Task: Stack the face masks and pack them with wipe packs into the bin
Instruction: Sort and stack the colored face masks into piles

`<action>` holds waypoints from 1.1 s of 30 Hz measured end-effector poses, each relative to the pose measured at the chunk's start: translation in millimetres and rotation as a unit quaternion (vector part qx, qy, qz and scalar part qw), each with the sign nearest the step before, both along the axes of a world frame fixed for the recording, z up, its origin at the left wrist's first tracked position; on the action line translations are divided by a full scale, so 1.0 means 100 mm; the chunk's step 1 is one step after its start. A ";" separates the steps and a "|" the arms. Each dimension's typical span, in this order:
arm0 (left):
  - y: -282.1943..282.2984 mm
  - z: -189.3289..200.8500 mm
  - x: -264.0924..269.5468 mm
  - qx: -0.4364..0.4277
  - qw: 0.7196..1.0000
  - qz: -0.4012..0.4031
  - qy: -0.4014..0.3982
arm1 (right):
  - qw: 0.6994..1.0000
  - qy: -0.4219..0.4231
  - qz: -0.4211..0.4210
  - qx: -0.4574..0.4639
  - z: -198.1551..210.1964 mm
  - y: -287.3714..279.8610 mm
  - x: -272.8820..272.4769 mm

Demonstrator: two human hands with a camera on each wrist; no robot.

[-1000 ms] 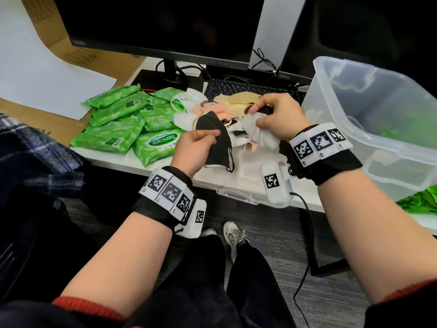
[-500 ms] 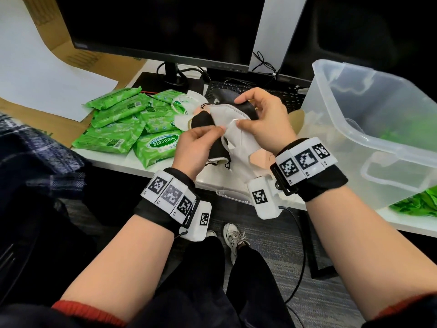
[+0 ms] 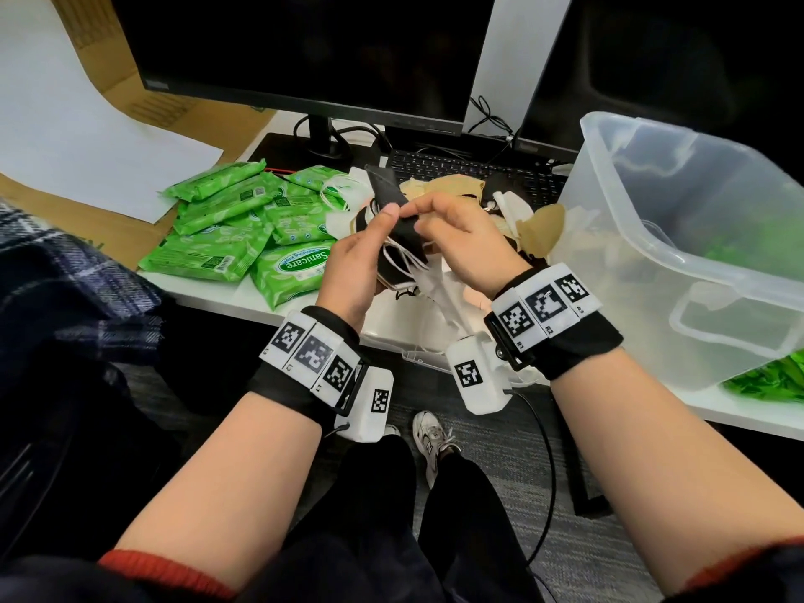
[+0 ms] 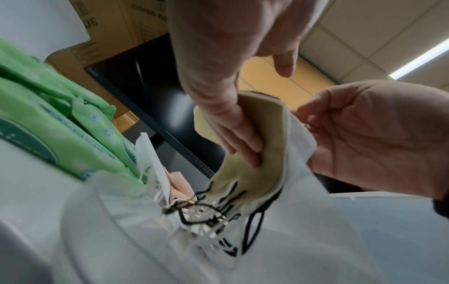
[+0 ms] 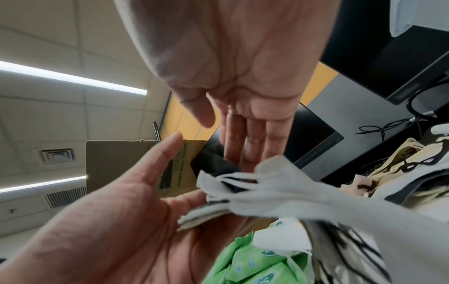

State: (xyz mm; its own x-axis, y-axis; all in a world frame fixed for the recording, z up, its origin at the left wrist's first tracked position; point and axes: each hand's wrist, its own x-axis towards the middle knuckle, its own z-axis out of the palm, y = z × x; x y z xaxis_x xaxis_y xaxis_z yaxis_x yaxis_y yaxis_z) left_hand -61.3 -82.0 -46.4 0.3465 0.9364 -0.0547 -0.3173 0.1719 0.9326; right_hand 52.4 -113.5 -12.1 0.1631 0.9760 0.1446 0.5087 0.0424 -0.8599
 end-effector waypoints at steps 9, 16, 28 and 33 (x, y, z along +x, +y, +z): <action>0.08 -0.14 0.01 0.033 0.996 0.041 0.065 | 0.994 0.087 0.057 -0.044 -0.03 -0.05 0.10; 0.16 -0.17 -0.02 0.022 0.994 0.085 0.065 | 0.966 -0.203 0.001 -0.161 -0.12 -0.16 0.19; 0.24 -0.09 -0.13 0.024 0.990 0.121 0.073 | 0.964 -0.176 -0.122 -0.157 -0.17 -0.05 0.23; 0.33 -0.08 -0.27 0.035 0.979 0.185 0.081 | 0.969 -0.098 -0.200 -0.103 -0.09 -0.07 0.35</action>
